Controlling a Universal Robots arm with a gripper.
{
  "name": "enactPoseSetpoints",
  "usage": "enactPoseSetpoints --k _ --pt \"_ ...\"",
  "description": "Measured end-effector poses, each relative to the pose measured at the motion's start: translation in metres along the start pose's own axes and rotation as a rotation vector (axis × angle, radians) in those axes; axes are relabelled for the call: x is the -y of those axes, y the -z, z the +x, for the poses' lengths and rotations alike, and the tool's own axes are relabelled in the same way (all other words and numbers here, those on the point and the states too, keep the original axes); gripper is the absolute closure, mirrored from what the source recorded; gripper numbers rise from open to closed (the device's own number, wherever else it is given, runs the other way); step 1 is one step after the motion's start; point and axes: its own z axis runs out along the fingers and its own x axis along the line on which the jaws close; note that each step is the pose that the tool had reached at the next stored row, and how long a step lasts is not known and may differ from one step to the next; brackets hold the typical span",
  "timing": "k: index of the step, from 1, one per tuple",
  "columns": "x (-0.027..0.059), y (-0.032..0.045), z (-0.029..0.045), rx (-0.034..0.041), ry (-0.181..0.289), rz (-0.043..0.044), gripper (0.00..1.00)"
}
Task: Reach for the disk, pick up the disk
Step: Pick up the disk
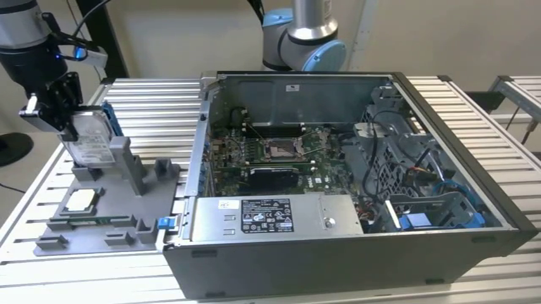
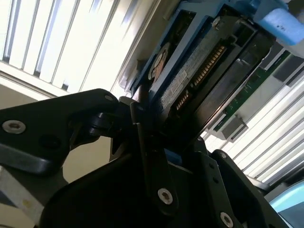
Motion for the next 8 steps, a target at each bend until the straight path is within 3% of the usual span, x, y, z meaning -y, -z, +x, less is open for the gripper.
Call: enactPoseSetpoints --k 8 --pt "-0.0003 0.0131 0.0001 0.0 0.0 0.0001 1.0"
